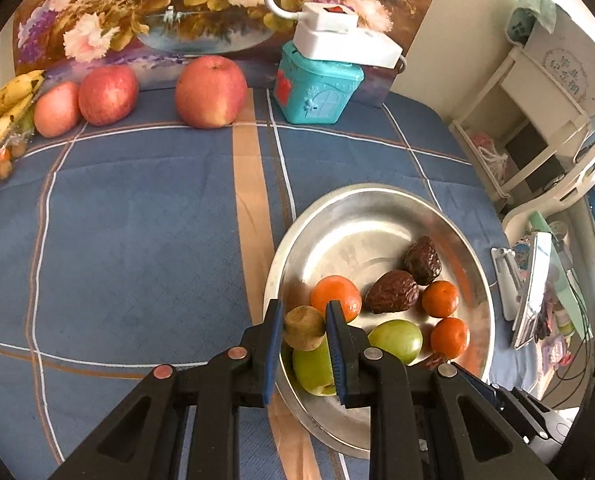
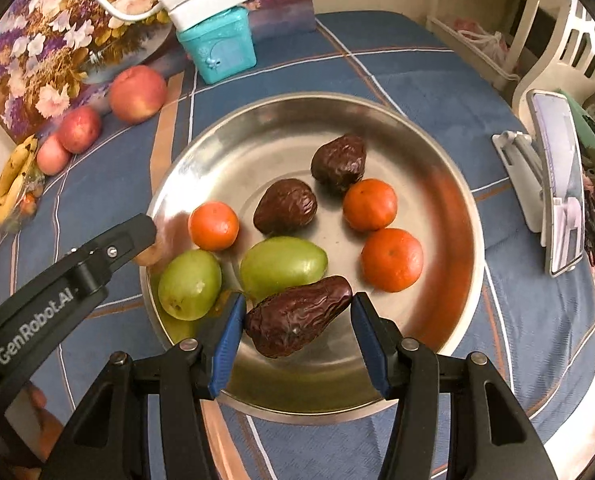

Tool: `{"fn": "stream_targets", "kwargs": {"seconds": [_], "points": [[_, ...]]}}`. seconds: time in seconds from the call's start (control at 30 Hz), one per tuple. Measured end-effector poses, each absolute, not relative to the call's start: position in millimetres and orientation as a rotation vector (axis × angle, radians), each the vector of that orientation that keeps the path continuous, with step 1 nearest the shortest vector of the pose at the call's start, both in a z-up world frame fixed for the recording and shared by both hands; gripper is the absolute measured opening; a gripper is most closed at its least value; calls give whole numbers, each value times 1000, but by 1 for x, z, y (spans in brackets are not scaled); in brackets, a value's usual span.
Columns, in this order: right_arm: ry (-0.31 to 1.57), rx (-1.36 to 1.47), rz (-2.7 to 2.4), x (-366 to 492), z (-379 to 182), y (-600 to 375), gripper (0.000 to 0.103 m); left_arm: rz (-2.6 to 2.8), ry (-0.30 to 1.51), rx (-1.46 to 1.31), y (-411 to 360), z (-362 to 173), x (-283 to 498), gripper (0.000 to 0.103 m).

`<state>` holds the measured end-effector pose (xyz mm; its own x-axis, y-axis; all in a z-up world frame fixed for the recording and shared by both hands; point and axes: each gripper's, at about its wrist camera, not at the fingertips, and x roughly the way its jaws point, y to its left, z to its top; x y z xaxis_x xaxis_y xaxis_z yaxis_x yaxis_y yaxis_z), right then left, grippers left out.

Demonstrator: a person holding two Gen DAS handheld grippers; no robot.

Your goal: Organize fruits

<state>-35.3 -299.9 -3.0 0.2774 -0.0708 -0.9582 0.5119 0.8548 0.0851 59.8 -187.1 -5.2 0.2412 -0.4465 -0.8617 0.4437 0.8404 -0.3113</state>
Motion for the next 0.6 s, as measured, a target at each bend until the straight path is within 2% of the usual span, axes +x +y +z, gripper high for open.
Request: {"fn": "stream_targets", "kwargs": {"seconds": [0.17, 0.4, 0.43, 0.53, 0.6], "points": [[1241, 417, -400, -34, -3, -299, 56, -607, 1190, 2, -186, -6, 59, 29], [1244, 430, -403, -35, -5, -300, 56, -581, 1191, -5, -173, -1, 59, 29], [1240, 429, -404, -35, -4, -300, 56, -563, 1188, -4, -168, 1, 59, 33], [1222, 426, -407, -37, -1, -299, 56, -487, 1182, -7, -150, 3, 63, 70], [1214, 425, -408, -36, -1, -297, 65, -437, 1185, -14, -136, 2, 67, 71]]}}
